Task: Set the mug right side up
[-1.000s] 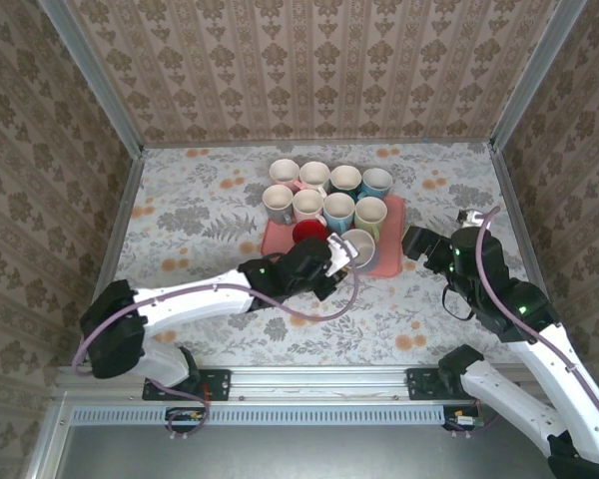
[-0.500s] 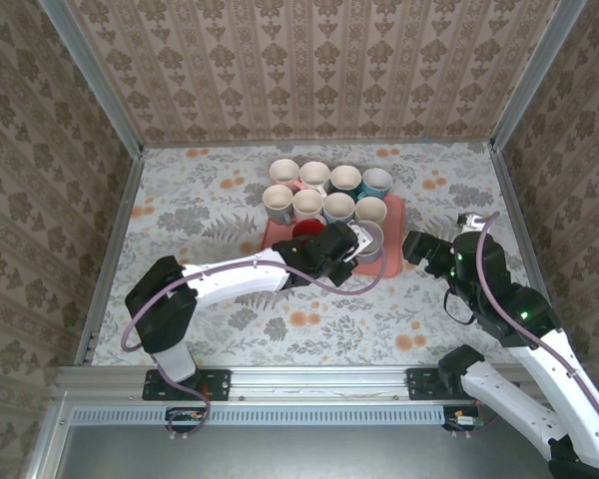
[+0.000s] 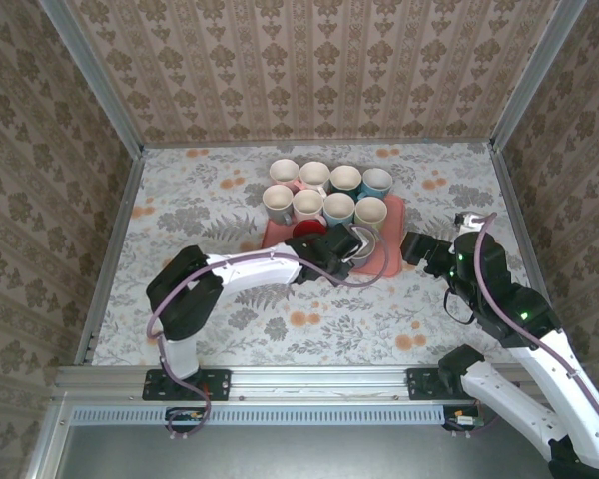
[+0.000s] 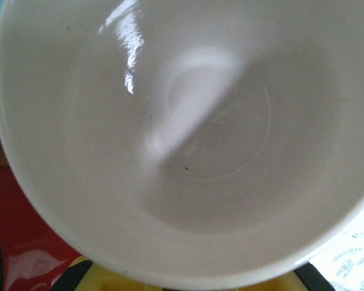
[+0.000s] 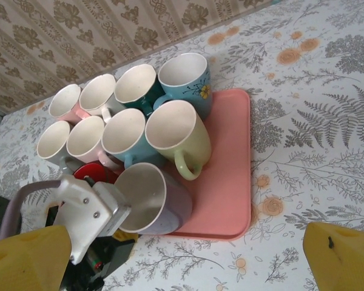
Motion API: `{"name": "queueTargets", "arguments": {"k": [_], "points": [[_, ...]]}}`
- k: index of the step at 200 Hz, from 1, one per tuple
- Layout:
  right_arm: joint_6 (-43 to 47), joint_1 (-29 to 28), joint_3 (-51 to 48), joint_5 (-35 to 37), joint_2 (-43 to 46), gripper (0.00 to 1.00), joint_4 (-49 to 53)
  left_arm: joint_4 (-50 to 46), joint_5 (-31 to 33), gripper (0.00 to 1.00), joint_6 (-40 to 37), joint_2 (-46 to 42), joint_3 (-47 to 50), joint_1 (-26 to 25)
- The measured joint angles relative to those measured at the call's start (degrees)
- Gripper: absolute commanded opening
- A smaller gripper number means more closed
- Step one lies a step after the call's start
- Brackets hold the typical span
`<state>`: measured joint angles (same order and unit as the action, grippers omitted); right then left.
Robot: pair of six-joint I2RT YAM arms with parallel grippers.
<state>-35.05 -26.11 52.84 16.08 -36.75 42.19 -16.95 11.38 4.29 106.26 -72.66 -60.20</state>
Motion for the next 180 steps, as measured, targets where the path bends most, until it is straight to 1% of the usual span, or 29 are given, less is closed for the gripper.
{"name": "queueTargets", "arguments": {"k": [49,56,66,90,117,147,164,180], "points": [[0.87,0.00,-0.09,0.00,-0.09,1.00,-0.09,-0.68,0.55,0.00,0.00,1.77,-1.05,0.42],[0.98,0.04,-0.15,0.00,-0.09,1.00,-0.09,-0.70,0.55,0.03,0.00,1.79,-1.05,0.42],[1.20,0.04,-0.35,0.00,-0.09,0.99,-0.20,-0.76,0.57,0.12,0.00,1.79,-1.05,0.42],[1.81,0.04,-0.90,0.00,-0.17,0.99,-0.24,-0.83,0.59,0.26,0.15,1.79,-1.05,0.42],[1.92,0.04,-0.92,0.00,-0.92,0.99,-0.48,0.00,1.42,0.35,0.92,1.79,-1.05,0.52],[1.92,0.04,-0.92,0.00,-1.25,0.99,-0.85,0.24,2.23,0.40,1.31,0.87,-0.68,0.61],[2.12,0.04,-0.92,-0.02,-1.25,1.00,-0.87,0.20,2.54,0.42,1.31,-1.60,0.07,0.31],[2.54,0.04,-0.85,-0.11,-1.25,1.00,-0.85,0.46,2.95,0.47,1.29,-5.11,0.68,-0.17]]}}
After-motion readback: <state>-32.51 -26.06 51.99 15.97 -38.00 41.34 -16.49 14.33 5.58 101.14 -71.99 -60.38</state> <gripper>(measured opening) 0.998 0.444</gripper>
